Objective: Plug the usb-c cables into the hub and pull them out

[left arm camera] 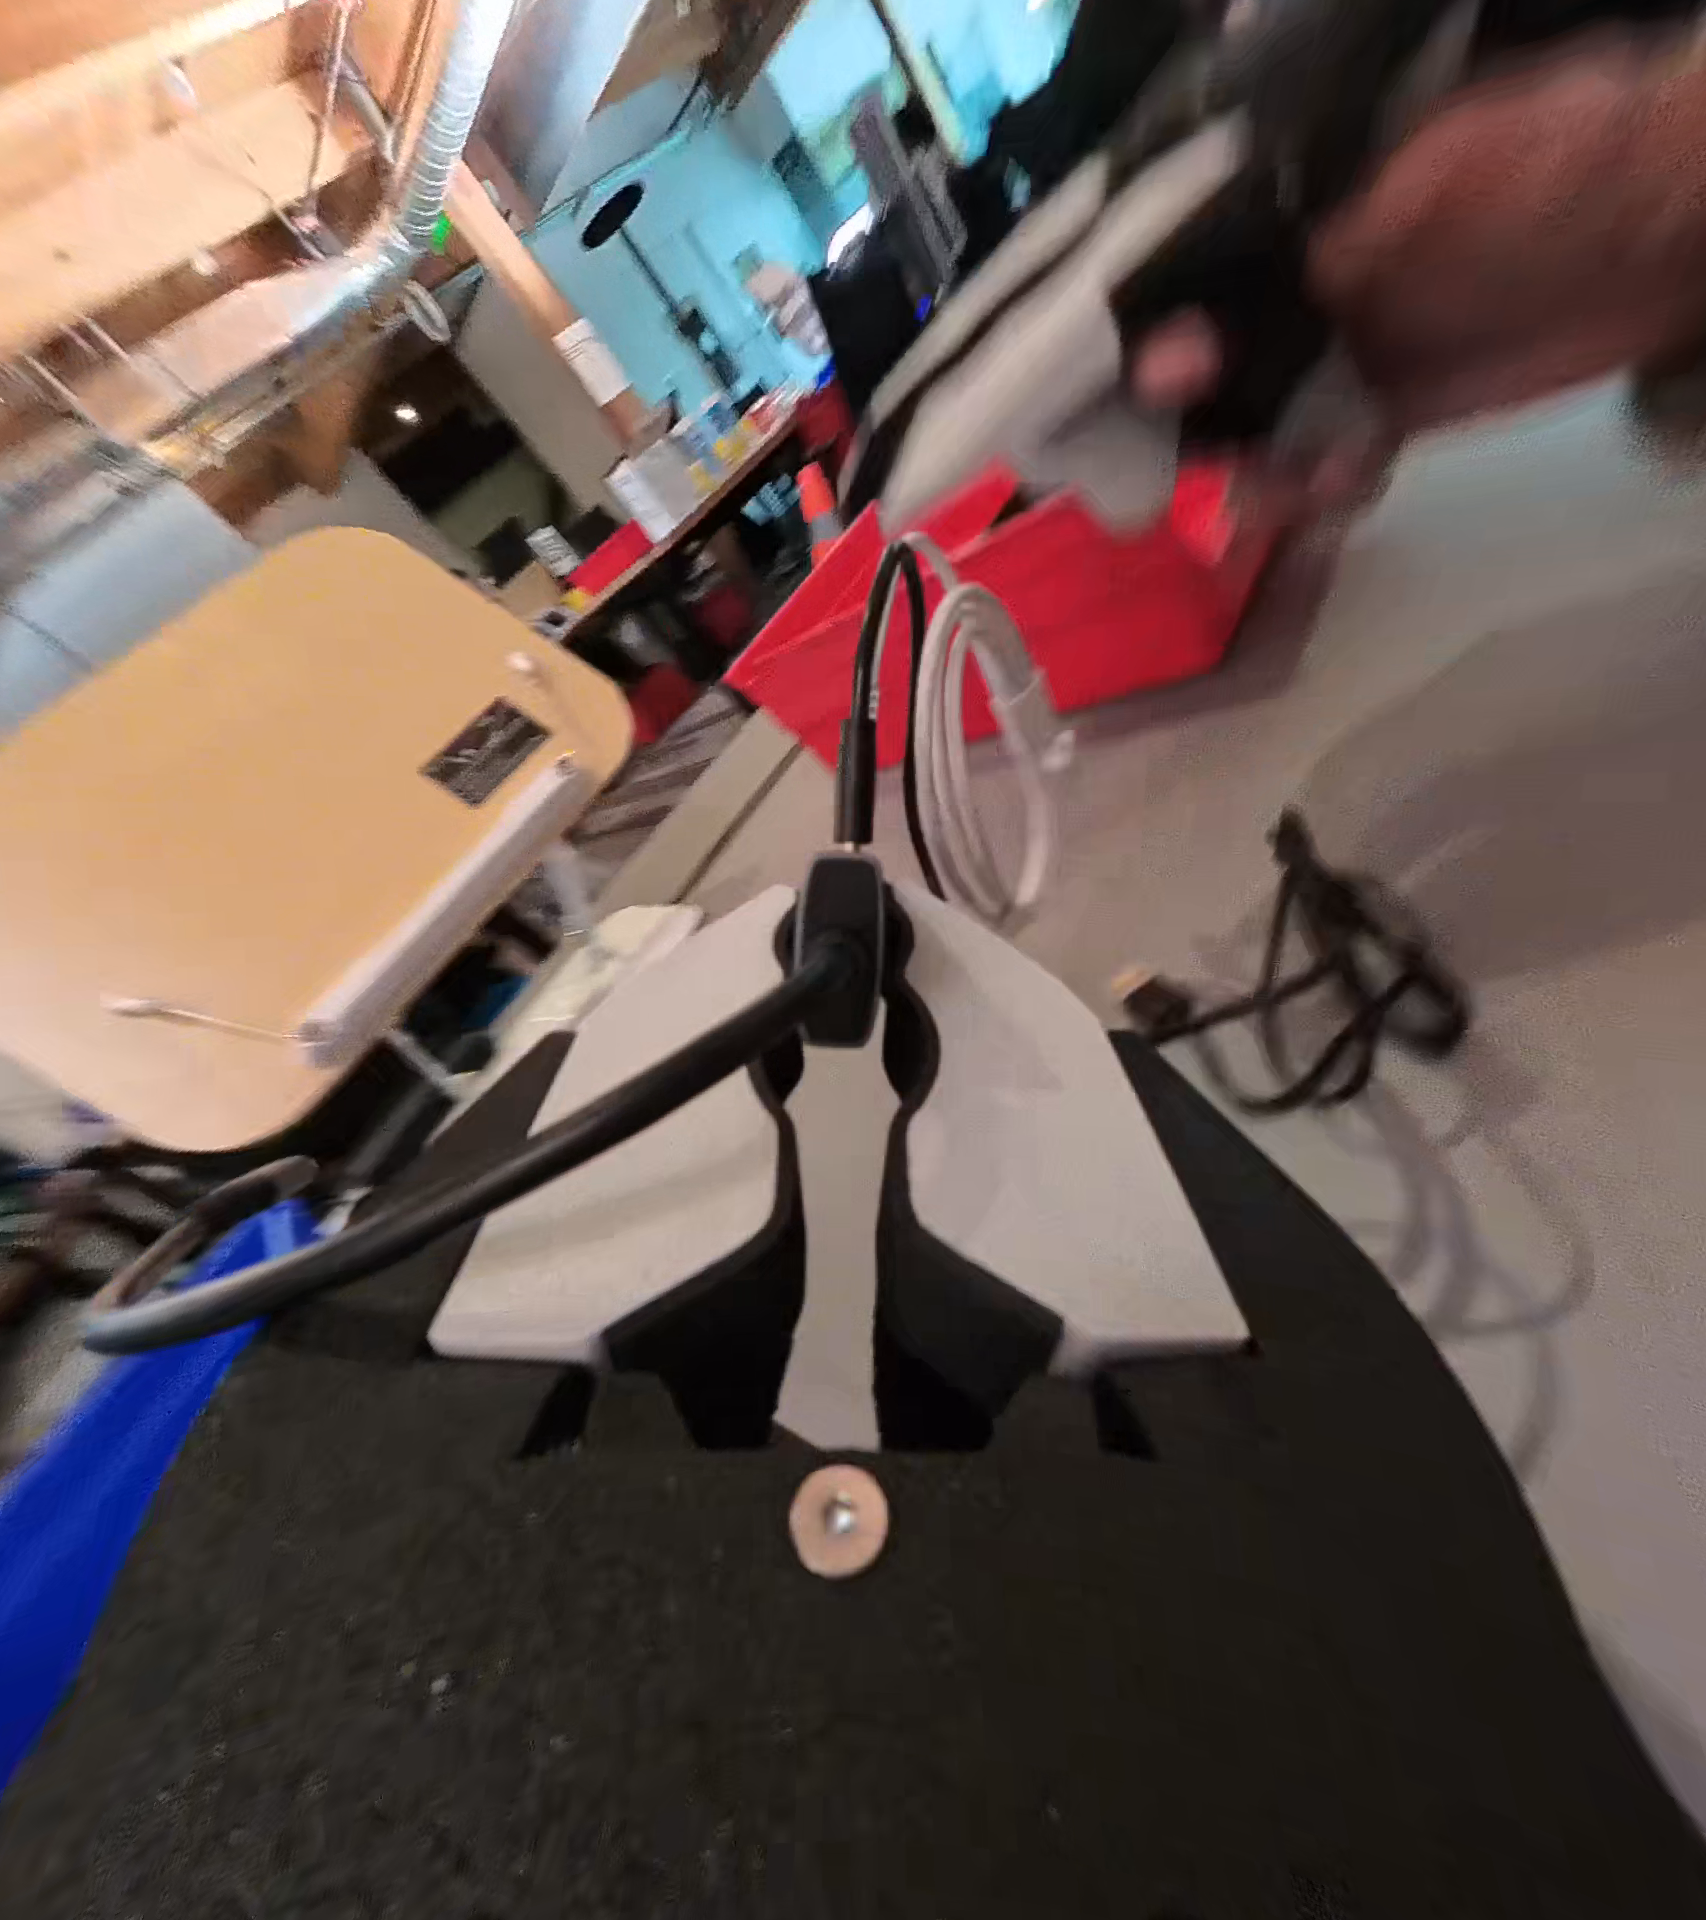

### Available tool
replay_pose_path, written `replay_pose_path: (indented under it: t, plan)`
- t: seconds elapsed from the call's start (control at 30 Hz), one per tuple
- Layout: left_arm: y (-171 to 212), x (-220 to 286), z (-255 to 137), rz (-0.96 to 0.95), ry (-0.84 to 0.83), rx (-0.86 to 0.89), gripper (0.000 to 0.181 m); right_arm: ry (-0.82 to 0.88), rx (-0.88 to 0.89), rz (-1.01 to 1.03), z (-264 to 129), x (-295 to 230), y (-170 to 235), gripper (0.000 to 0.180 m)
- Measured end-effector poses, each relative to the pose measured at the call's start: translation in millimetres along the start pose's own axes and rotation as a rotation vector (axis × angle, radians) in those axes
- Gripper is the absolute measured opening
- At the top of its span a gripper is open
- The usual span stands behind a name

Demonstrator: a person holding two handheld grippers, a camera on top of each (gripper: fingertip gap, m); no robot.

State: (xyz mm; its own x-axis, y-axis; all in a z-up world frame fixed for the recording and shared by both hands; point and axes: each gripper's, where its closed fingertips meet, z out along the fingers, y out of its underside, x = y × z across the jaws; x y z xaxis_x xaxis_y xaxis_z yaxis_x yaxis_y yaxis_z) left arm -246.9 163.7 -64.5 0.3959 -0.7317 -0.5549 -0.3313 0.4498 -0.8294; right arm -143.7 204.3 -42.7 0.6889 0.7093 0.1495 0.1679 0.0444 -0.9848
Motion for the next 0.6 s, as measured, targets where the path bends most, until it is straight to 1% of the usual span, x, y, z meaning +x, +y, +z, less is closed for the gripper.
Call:
replay_pose_path:
  t: [0.03, 0.07, 0.1, 0.13, 0.17, 0.2, 0.23, 0.27, 0.33, 0.4, 0.47, 0.57, 0.6]
  plan:
    - [7.8, -1.4, 1.7, 0.100, -0.032, -0.036, 0.011, 0.091, 0.026, 0.013, -6.8, 13.4, -9.4, 0.035]
    - [13.3, -2.0, 3.6, 0.187, -0.058, -0.056, 0.011, 0.120, 0.058, 0.042, -12.8, 15.0, -19.4, 0.035]
    - [17.2, -3.0, 5.7, 0.258, -0.086, -0.071, 0.010, 0.080, 0.073, 0.077, -15.5, 4.5, -26.3, 0.031]
    - [19.9, -4.0, 8.2, 0.304, -0.109, -0.083, 0.010, -0.022, 0.049, 0.109, -14.7, -17.3, -25.9, 0.020]
    - [20.5, -4.8, 10.5, 0.332, -0.126, -0.088, 0.010, -0.169, 0.014, 0.149, -11.7, -47.1, -21.3, 0.010]
    - [19.4, -6.0, 12.3, 0.355, -0.149, -0.087, 0.010, -0.286, -0.026, 0.216, -7.4, -72.6, -13.5, 0.016]
    - [18.0, -7.2, 13.6, 0.377, -0.168, -0.088, 0.011, -0.365, -0.058, 0.271, -2.4, -91.6, -4.2, 0.025]
    - [16.4, -7.4, 14.8, 0.393, -0.181, -0.088, 0.010, -0.399, -0.066, 0.308, 3.4, -102.4, 4.5, 0.028]
    - [12.4, -3.9, 16.2, 0.413, -0.186, -0.075, 0.010, -0.336, -0.027, 0.373, 16.6, -99.2, 15.2, 0.028]
    - [10.1, 1.9, 17.2, 0.443, -0.188, -0.071, 0.010, -0.310, 0.039, 0.431, 22.1, -96.2, 8.7, 0.028]
    - [10.7, 5.7, 19.4, 0.446, -0.186, -0.084, 0.010, -0.270, 0.036, 0.396, 25.7, -94.5, 10.1, 0.028]
    - [11.9, 9.0, 23.3, 0.405, -0.177, -0.091, 0.010, -0.280, 0.034, 0.395, 27.2, -99.0, 10.8, 0.028]
    - [12.3, 10.3, 24.3, 0.403, -0.174, -0.095, 0.010, -0.283, 0.037, 0.397, 27.5, -99.7, 10.3, 0.025]
